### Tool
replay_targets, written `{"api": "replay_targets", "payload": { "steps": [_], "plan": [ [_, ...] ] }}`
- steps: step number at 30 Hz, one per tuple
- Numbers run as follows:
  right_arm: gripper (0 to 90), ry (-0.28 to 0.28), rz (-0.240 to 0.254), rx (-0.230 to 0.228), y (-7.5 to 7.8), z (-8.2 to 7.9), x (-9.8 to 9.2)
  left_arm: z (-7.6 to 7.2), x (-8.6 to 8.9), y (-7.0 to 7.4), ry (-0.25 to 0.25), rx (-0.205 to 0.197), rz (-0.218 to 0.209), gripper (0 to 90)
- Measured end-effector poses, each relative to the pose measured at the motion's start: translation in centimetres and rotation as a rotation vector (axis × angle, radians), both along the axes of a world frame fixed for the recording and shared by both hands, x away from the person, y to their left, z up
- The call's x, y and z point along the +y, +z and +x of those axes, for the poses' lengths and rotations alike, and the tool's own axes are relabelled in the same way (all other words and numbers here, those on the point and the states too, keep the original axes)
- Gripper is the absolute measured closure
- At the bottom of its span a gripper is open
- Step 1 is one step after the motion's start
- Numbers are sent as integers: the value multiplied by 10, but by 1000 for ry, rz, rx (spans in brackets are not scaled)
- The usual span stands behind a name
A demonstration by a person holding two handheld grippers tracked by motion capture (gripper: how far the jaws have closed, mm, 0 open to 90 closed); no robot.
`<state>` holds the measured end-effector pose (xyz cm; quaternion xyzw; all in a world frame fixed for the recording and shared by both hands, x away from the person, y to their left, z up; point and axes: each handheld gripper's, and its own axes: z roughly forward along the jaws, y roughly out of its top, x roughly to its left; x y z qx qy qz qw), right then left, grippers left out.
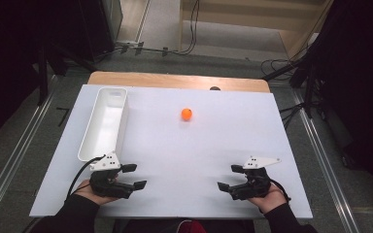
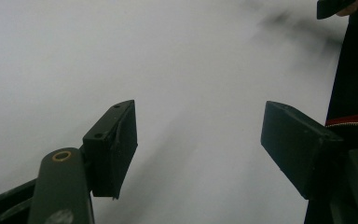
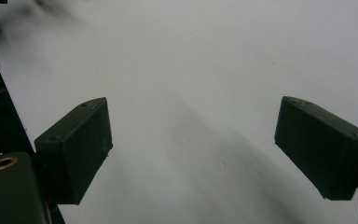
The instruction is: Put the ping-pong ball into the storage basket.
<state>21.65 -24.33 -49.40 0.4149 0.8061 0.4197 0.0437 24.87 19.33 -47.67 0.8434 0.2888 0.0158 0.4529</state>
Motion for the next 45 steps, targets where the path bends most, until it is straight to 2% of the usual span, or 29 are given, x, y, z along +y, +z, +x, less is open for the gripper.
{"api": "replay_targets", "payload": {
  "steps": [14,29,37,38,40,45],
  "plan": [
    [97,-2,8,1,0,1,-1,0,-1,0,-5,-3,1,275],
    [97,2,-5,0,-1,0,0,1,0,0,4,-4,-1,275],
    [97,4,-10,-7,-2,1,0,2,-1,0,13,18,-4,275],
    [97,2,-6,-1,-2,1,0,2,-1,1,12,21,9,275],
    [97,3,-6,-1,-2,1,0,2,-1,1,14,26,8,276],
    [98,7,-13,-4,-2,1,0,2,-3,3,14,17,6,275]
  ]
}}
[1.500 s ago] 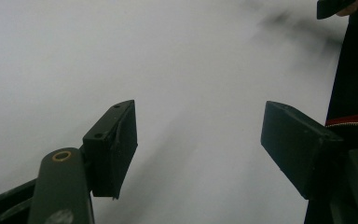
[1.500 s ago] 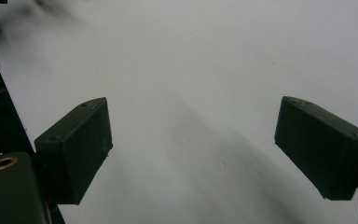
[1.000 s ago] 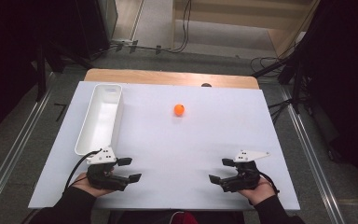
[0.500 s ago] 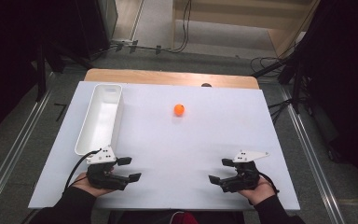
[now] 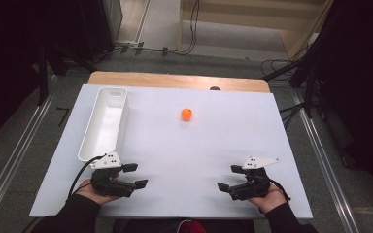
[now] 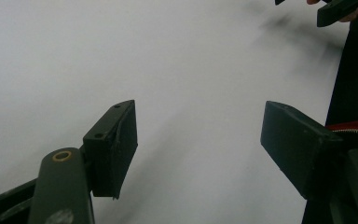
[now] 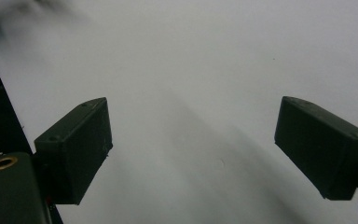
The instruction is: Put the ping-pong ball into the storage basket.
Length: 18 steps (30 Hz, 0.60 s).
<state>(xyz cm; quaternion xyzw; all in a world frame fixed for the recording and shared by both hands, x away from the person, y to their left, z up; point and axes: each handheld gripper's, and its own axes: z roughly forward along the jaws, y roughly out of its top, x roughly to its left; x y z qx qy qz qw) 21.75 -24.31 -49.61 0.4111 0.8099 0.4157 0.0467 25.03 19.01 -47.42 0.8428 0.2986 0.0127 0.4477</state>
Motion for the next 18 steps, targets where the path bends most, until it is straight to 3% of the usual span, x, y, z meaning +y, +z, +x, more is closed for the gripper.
{"api": "replay_targets", "payload": {
  "steps": [3,14,18],
  "plan": [
    [97,-2,-1,3,0,0,0,-1,-2,2,-8,-23,-3,275],
    [97,-1,-4,3,0,0,0,0,-11,6,17,-21,-5,265],
    [97,1,-7,1,0,0,1,1,-15,8,19,-13,14,231]
  ]
}}
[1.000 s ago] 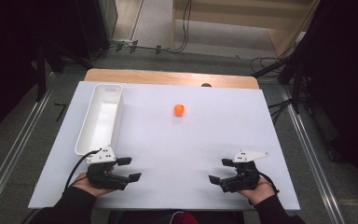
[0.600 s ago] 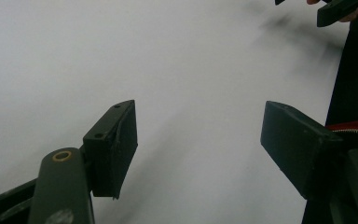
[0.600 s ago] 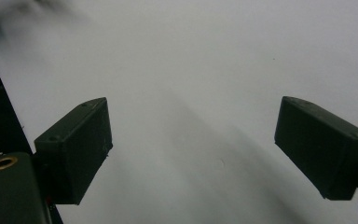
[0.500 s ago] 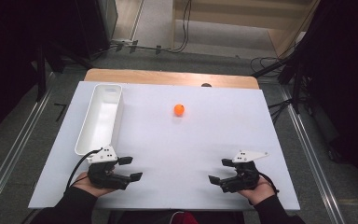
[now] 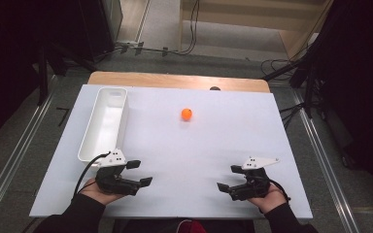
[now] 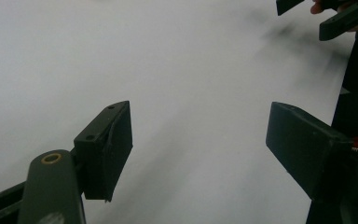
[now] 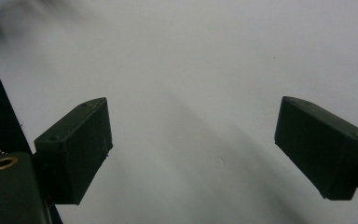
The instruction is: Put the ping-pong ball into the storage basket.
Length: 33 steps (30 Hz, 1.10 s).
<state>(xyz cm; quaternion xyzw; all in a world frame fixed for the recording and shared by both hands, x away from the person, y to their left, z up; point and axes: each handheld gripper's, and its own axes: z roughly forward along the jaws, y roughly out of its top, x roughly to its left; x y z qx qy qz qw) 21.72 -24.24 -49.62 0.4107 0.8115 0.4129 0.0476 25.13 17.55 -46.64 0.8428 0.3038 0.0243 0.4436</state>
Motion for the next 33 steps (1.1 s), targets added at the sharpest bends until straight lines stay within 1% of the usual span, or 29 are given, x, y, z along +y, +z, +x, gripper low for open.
{"api": "replay_targets", "payload": {
  "steps": [2,4,5,7,8,10,13,15,16,17,18,19,21,24,26,28,29,30,31,33],
  "plan": [
    [97,4,-3,-1,0,0,0,0,-1,0,-1,0,3,229],
    [97,4,-3,-2,0,0,0,1,-2,0,1,-3,7,194],
    [98,4,-3,-2,0,0,0,1,-4,0,4,-7,9,193],
    [98,4,-4,1,0,0,0,1,-6,1,9,-7,13,141],
    [98,5,-4,0,0,0,0,1,-7,1,10,-9,19,138],
    [97,4,-3,1,0,0,0,1,-10,1,-3,-20,29,138],
    [98,9,-4,2,0,0,1,1,-16,1,-15,-49,44,126],
    [97,2,-5,8,0,0,1,1,-19,1,-12,-66,53,93],
    [98,2,-3,6,0,0,1,1,-21,1,1,-72,62,68],
    [98,3,-4,8,0,0,1,1,-23,1,16,-72,72,12],
    [98,4,-4,4,0,0,1,2,-24,1,10,-67,81,0],
    [98,6,-7,3,0,0,1,2,-26,1,16,-65,82,0],
    [97,5,-8,2,0,0,1,3,-28,1,11,-60,74,0],
    [98,4,-6,3,0,0,1,4,-29,2,10,-62,44,0],
    [97,4,-4,4,0,0,1,5,-29,3,13,-62,37,0],
    [98,6,-7,2,0,0,1,6,-30,2,30,-67,45,0],
    [97,5,-6,2,0,0,1,7,-31,1,32,-56,47,0],
    [97,5,-6,2,0,0,1,7,-31,1,32,-56,47,0],
    [98,4,-3,1,0,0,0,7,-33,1,35,-62,53,0],
    [97,4,-2,1,0,0,0,7,-36,2,32,-70,51,0]
  ]
}}
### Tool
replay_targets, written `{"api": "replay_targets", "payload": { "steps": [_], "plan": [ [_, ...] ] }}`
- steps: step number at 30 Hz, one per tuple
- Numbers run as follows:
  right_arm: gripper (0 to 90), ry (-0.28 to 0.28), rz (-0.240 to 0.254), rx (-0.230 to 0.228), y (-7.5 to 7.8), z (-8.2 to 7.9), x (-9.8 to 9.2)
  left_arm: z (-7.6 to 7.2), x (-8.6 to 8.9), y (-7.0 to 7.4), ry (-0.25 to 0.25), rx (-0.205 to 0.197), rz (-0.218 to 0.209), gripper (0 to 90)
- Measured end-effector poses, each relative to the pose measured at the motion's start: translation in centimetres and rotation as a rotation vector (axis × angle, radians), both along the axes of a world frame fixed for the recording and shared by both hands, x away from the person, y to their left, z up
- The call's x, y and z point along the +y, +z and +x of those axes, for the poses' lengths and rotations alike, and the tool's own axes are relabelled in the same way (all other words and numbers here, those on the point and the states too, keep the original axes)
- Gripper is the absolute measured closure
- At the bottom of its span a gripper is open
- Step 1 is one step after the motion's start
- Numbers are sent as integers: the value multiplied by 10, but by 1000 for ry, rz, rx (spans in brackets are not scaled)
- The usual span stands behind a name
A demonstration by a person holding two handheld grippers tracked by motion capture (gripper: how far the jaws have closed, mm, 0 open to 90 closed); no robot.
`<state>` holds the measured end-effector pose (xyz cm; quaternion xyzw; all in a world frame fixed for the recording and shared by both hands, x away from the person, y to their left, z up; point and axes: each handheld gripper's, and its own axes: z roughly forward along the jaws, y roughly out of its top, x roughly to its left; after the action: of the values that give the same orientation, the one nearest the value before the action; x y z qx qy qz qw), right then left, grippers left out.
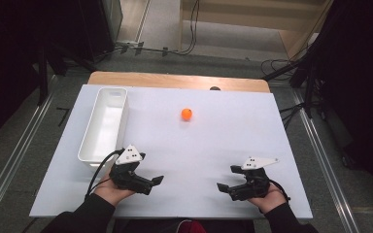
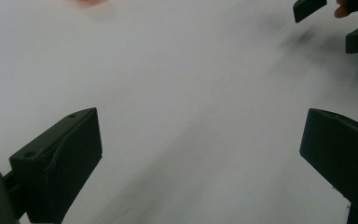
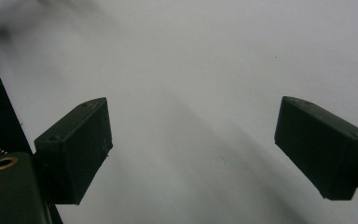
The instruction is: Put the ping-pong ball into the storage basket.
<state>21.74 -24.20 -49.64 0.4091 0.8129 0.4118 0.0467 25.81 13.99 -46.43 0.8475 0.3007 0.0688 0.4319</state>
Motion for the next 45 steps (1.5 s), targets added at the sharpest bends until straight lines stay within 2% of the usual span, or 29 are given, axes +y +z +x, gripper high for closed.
{"api": "replay_targets", "payload": {
  "steps": [3,6,7,8,12,14,20,24,27,28,33,36,41,43,45],
  "plan": [
    [97,1,-2,-2,0,0,0,1,-4,1,9,-16,-9,0],
    [97,-4,2,2,0,0,0,2,-7,1,24,-16,-1,0],
    [97,-3,2,-1,0,0,0,3,-9,1,57,-2,0,0],
    [97,0,0,-3,0,0,0,4,-10,1,60,6,-21,0],
    [98,-5,0,-2,0,0,-1,5,-11,2,48,-20,-20,0],
    [97,-4,-1,-5,0,0,-1,7,-12,1,50,-19,-8,0],
    [98,-12,4,-6,1,0,-2,12,-15,0,50,-6,-27,0],
    [98,-19,6,-2,2,0,-2,13,-18,-1,48,-9,-19,0],
    [97,-21,5,-6,1,0,-3,15,-19,-1,50,9,-42,0],
    [98,-25,6,-6,1,0,-3,16,-20,0,56,18,-67,0],
    [97,-24,5,-6,2,0,-3,19,-23,-1,60,13,-56,0],
    [97,-24,5,-5,1,0,-3,23,-29,-3,59,-1,-24,0],
    [98,-23,5,-5,1,0,-4,26,-35,-4,54,-20,0,0],
    [97,-24,6,-6,2,0,-4,28,-38,-5,49,-13,2,0],
    [98,-25,7,-7,2,0,-4,30,-40,-6,46,17,-16,0]
  ]
}}
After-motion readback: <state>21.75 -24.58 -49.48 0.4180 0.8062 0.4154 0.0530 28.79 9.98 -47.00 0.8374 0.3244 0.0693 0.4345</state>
